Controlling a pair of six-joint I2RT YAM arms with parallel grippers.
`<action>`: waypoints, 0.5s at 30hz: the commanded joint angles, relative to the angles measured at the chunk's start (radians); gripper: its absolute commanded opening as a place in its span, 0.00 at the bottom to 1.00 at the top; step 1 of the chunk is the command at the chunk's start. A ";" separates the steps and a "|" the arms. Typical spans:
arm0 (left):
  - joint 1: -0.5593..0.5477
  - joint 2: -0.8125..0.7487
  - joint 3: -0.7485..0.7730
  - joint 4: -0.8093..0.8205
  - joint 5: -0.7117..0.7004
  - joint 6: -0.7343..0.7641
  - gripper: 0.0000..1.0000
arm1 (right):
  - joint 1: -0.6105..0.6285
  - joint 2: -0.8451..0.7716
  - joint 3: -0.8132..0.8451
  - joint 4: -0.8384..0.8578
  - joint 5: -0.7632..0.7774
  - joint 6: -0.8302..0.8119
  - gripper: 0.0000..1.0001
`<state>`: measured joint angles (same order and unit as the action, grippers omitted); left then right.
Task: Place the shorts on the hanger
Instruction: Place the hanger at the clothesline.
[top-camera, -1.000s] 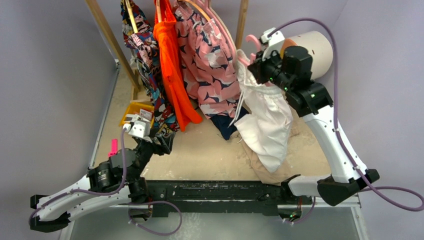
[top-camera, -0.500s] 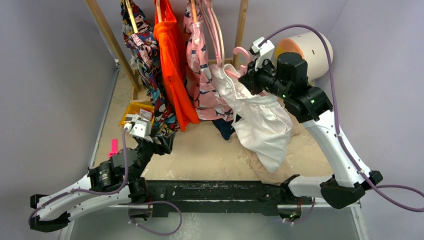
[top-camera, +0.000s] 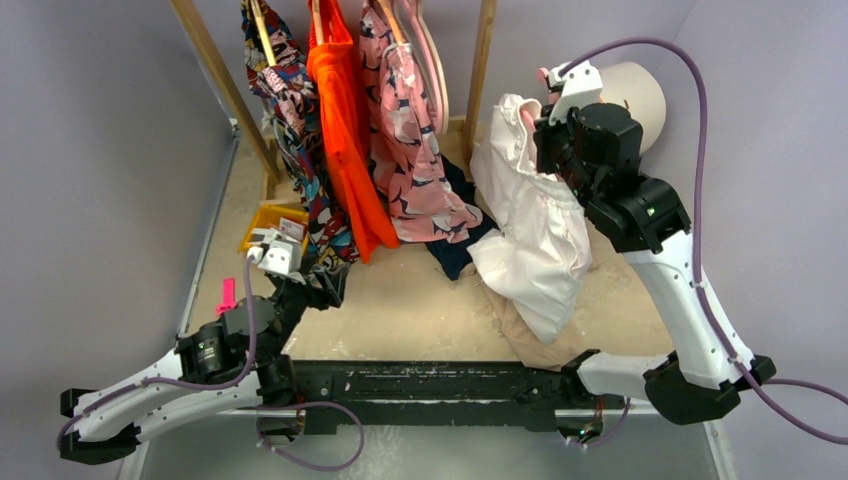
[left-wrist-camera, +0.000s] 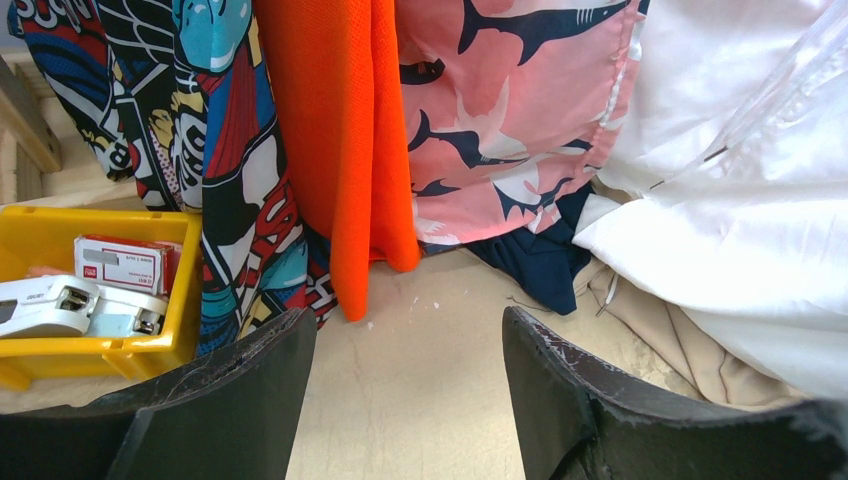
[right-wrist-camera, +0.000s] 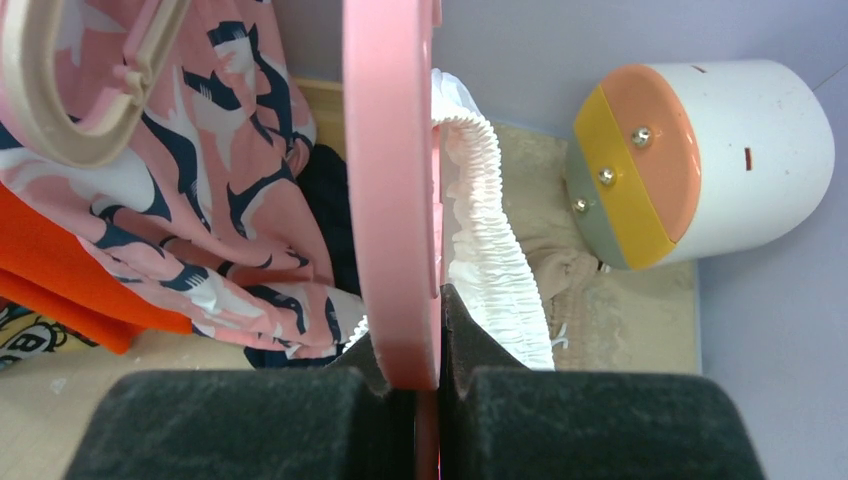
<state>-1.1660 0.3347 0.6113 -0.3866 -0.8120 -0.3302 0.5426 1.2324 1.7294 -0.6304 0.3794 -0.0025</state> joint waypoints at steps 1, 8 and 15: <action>0.002 -0.008 0.036 0.011 0.004 -0.007 0.67 | 0.001 0.037 0.126 0.053 0.006 -0.056 0.00; 0.002 -0.020 0.028 0.024 0.004 0.006 0.67 | 0.001 -0.069 0.394 0.363 -0.144 -0.049 0.00; 0.002 -0.017 0.030 0.020 -0.003 0.010 0.67 | 0.002 -0.017 0.401 0.213 -0.008 -0.110 0.00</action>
<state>-1.1660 0.3210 0.6113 -0.3866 -0.8112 -0.3298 0.5430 1.2346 2.2292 -0.4698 0.3046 -0.0586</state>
